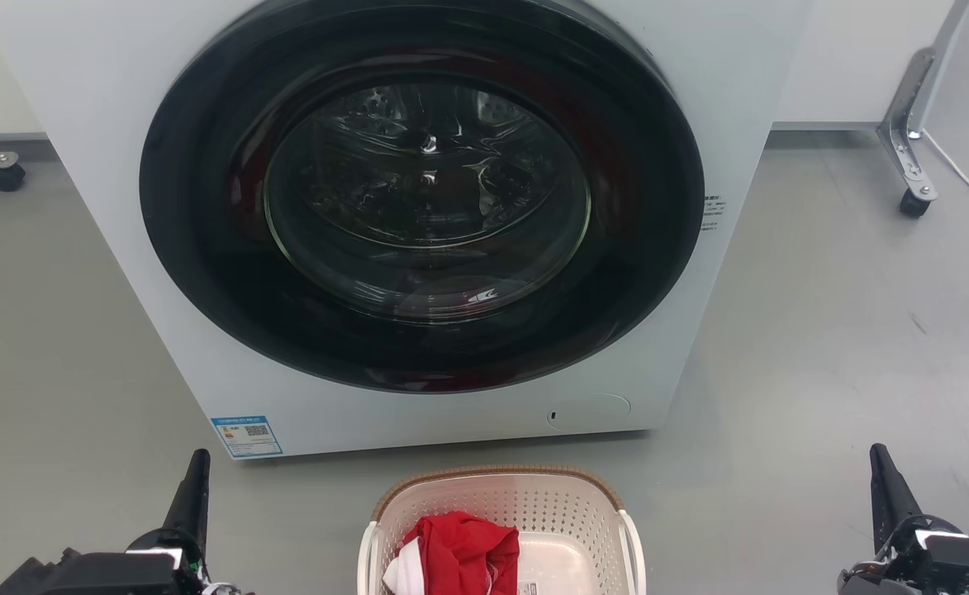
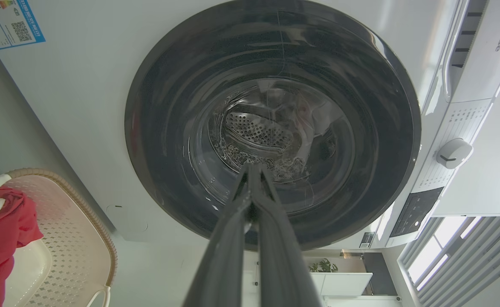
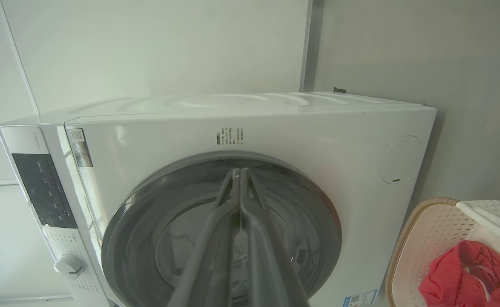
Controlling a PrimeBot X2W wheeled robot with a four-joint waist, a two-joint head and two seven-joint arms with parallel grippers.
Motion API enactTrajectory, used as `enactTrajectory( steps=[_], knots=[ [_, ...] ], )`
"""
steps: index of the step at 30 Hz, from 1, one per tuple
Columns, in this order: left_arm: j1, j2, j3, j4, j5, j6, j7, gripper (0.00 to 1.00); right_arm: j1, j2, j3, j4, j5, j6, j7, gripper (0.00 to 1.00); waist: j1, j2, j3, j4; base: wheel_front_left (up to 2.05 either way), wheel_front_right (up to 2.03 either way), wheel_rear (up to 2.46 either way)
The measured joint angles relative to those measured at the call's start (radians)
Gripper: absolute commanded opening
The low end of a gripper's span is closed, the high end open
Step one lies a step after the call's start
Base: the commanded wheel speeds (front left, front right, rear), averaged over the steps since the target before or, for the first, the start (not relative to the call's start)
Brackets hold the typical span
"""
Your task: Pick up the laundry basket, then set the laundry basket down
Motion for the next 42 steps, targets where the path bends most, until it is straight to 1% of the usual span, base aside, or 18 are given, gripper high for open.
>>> enactTrajectory(
  steps=[42],
  knots=[
    [0.0,0.0,0.0,0.001,0.0,0.0,0.0,0.0,0.0,0.0,0.0,0.0,0.001,0.0,0.0,0.0,0.0,0.0,0.0,0.0,0.0,0.0,0.0]
  ],
)
